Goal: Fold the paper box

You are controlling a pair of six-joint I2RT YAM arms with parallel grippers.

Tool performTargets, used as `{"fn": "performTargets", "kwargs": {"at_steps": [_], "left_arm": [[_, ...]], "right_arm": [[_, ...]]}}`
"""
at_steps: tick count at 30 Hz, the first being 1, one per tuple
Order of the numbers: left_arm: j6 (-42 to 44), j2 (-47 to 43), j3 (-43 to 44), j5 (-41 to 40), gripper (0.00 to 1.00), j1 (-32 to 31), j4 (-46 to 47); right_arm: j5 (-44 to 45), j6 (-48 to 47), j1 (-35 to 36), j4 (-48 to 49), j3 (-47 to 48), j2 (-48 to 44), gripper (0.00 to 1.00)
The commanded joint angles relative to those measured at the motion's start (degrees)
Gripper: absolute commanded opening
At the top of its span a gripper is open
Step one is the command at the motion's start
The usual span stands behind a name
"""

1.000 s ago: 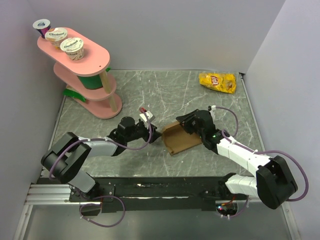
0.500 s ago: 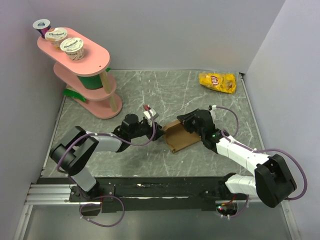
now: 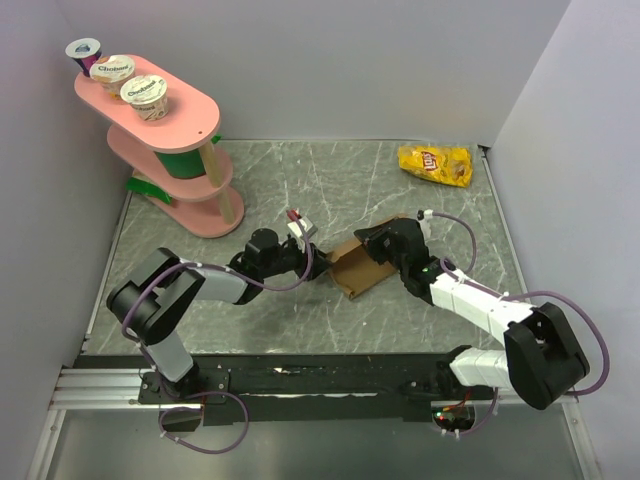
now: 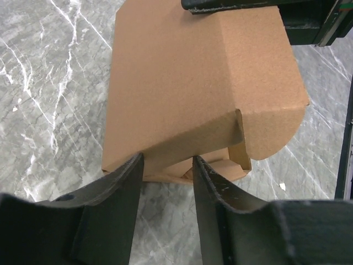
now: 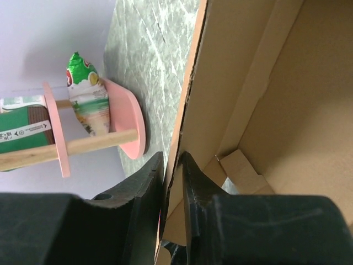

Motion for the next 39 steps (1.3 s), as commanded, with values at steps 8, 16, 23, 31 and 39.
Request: {"fn": "performTargets", "kwargs": {"at_steps": [8, 16, 23, 31, 39], "left_arm": [[9.5, -2.1, 6.8, -1.9, 0.53, -1.5, -3.8], [14.2, -7.1, 7.0, -2.7, 0.53, -2.2, -12.5], [15.9, -17.5, 2.3, -6.7, 0.56, -4.2, -19.1], [13.8, -25.9, -2.3, -3.5, 0.56, -4.7, -23.3], [9.5, -26.9, -7.6, -2.3, 0.69, -11.8, -18.0]], "right_arm": [[-5.5, -6.1, -0.2, -11.8, 5.4, 0.6, 0.19], [-15.6, -16.2, -6.4, -23.3, 16.1, 7.1, 0.07], [-22.6, -25.0, -8.4, -38.3, 23.8, 11.3, 0.0], [-28.1, -31.0, -8.5, -52.6, 29.8, 13.8, 0.0], [-24.3, -34.6, -8.3, -64.8, 34.7, 13.6, 0.0]]}}
